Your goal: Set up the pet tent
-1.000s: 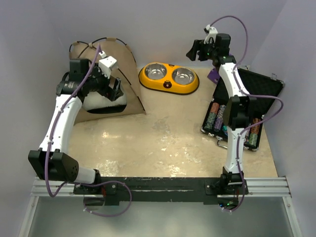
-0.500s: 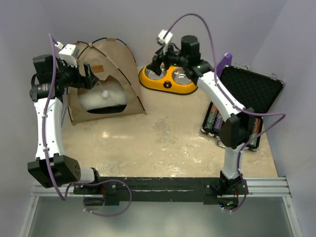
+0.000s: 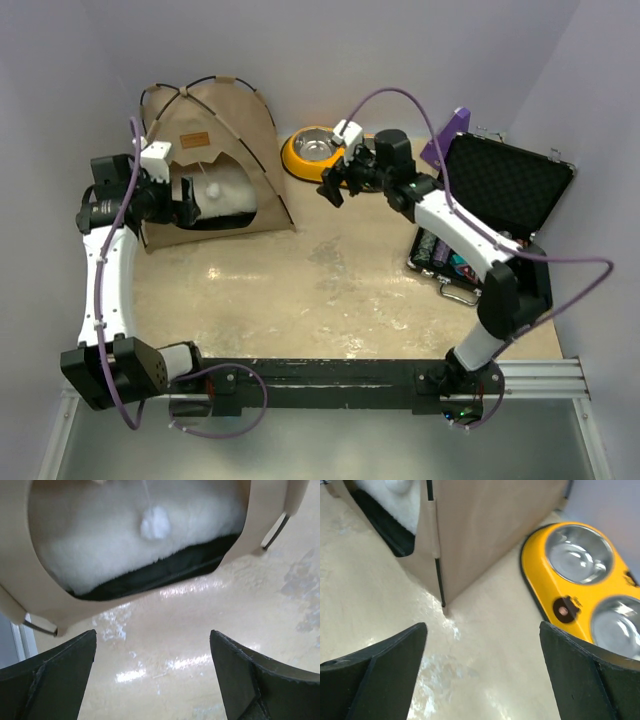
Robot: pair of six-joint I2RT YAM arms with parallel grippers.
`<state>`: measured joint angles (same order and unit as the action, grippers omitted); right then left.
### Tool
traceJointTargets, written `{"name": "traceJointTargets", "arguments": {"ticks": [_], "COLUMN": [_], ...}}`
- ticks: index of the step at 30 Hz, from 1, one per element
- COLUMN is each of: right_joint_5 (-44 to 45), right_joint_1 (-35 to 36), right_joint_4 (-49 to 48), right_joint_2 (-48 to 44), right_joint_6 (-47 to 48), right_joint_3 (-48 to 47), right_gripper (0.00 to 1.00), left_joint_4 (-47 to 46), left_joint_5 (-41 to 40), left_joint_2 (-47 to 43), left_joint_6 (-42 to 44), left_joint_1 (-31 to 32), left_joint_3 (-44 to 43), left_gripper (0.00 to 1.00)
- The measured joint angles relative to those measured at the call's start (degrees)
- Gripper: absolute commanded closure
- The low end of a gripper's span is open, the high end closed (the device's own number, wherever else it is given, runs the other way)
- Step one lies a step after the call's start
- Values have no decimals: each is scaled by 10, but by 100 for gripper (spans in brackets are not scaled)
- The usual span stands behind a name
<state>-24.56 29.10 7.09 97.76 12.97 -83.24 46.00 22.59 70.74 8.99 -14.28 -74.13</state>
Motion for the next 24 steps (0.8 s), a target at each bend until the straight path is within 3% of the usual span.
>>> {"name": "traceJointTargets", "arguments": {"ticks": [8, 17, 24], "right_joint_5": [150, 226, 239], "right_joint_1": [-8, -146, -162], "right_joint_4": [-47, -16, 18], "right_joint_2": [-269, -430, -556], "right_joint_6": [-32, -48, -46], "right_joint_3": [184, 257, 311], "right_gripper": [1, 1, 2], "left_joint_4": [1, -31, -52], "left_joint_5": [-51, -101, -127], "left_joint_2": [-82, -161, -195], "left_joint_6": [72, 74, 30], "left_joint_1": [30, 154, 167], "left_joint_3": [99, 158, 158], "left_gripper": [0, 0, 0]}}
